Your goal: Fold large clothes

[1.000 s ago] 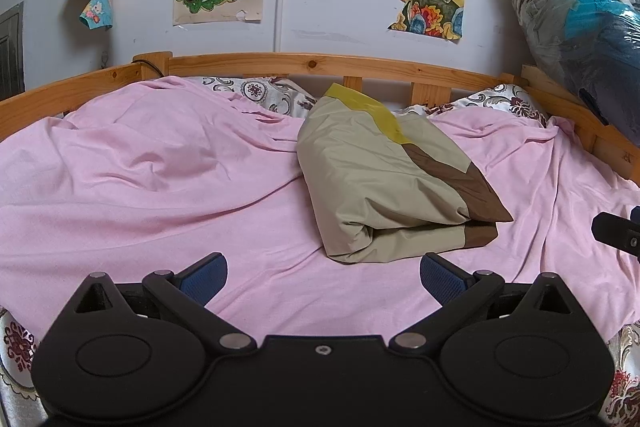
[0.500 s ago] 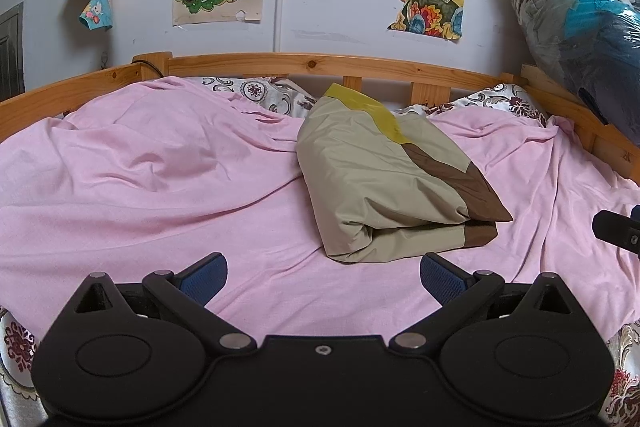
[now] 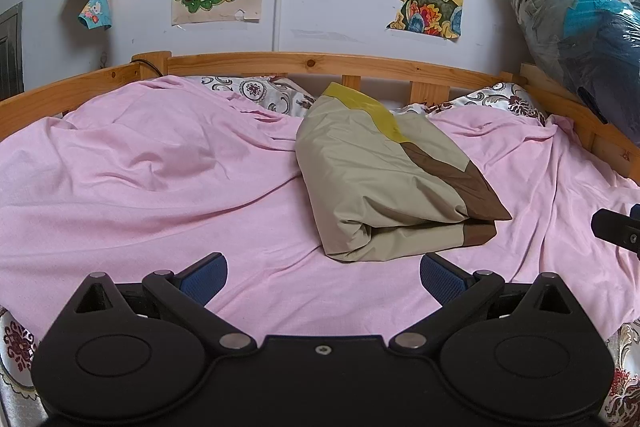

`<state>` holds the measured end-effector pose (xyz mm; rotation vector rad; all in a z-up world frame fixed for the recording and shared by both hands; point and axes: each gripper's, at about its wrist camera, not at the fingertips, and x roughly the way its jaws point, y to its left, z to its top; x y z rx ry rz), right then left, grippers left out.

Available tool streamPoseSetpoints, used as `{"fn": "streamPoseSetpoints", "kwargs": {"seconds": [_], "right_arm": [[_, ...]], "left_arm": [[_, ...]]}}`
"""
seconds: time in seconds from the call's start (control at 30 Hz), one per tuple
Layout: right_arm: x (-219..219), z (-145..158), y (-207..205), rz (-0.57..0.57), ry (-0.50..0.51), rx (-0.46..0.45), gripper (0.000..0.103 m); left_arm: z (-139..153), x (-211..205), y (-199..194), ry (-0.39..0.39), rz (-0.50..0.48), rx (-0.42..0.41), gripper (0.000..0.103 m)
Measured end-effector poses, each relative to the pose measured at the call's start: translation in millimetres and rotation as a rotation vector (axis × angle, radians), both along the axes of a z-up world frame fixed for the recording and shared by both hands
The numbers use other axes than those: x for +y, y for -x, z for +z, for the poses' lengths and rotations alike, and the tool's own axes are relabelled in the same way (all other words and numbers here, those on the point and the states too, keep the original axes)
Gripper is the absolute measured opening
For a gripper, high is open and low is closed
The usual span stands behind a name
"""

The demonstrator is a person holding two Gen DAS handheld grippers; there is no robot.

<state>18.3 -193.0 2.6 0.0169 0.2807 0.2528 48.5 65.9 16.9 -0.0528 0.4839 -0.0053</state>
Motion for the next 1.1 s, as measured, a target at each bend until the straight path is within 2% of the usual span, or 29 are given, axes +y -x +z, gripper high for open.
{"fn": "streamPoseSetpoints", "kwargs": {"seconds": [1.1], "right_arm": [[-1.8, 0.9, -0.1, -0.001, -0.004, -0.001, 0.103]], "left_arm": [[-2.2, -2.1, 0.1, 0.011, -0.02, 0.014, 0.102]]}}
